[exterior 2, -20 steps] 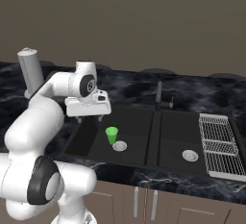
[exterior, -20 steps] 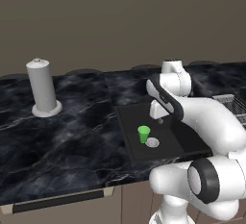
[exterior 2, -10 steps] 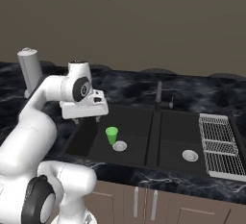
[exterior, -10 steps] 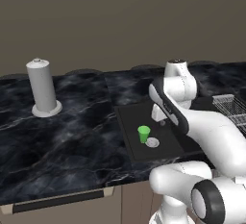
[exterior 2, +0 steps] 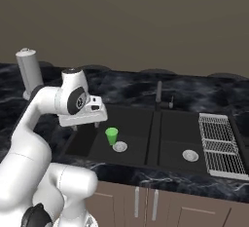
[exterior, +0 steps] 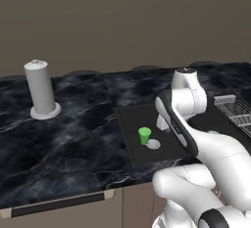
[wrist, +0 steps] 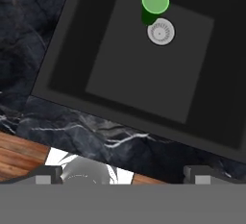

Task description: Place the cup in the left basin and the bowl in the right basin of the sink.

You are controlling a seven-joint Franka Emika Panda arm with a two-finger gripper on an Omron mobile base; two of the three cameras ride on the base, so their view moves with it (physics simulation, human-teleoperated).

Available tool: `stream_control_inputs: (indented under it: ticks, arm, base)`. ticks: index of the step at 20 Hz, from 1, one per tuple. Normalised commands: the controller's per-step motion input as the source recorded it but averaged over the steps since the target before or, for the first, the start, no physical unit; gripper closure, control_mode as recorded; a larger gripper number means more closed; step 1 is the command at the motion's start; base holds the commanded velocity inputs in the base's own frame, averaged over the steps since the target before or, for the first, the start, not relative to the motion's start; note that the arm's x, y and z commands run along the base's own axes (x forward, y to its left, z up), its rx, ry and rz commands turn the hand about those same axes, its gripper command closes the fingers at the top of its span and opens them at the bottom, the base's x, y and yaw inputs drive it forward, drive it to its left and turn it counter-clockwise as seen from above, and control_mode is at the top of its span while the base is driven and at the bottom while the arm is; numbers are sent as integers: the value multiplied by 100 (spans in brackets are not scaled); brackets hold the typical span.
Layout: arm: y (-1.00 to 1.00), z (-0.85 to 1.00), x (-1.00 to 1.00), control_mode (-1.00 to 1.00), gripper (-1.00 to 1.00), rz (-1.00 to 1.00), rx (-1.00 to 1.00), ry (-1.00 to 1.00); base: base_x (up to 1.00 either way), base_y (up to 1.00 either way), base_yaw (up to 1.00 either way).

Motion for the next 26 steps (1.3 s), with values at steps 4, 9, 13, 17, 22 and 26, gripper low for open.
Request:
stream_control_inputs:
  ticks: [4,9,13,17,22,26]
  arm:
    - [0,0,0,100,-100,0,0,0]
    - [0,0,0,100,-100,0,0,0]
    - [0,0,0,100,-100,0,0,0]
    - [0,0,0,100,-100,0,0,0]
    - [0,0,0,100,-100,0,0,0]
    - [0,0,0,100,-100,0,0,0]
  base:
    - [-6,-37,-8]
    - [-11,-32,-1]
    - [-1,-65,2]
    - [0,-85,5]
    - [6,-73,7]
    - [5,-37,5]
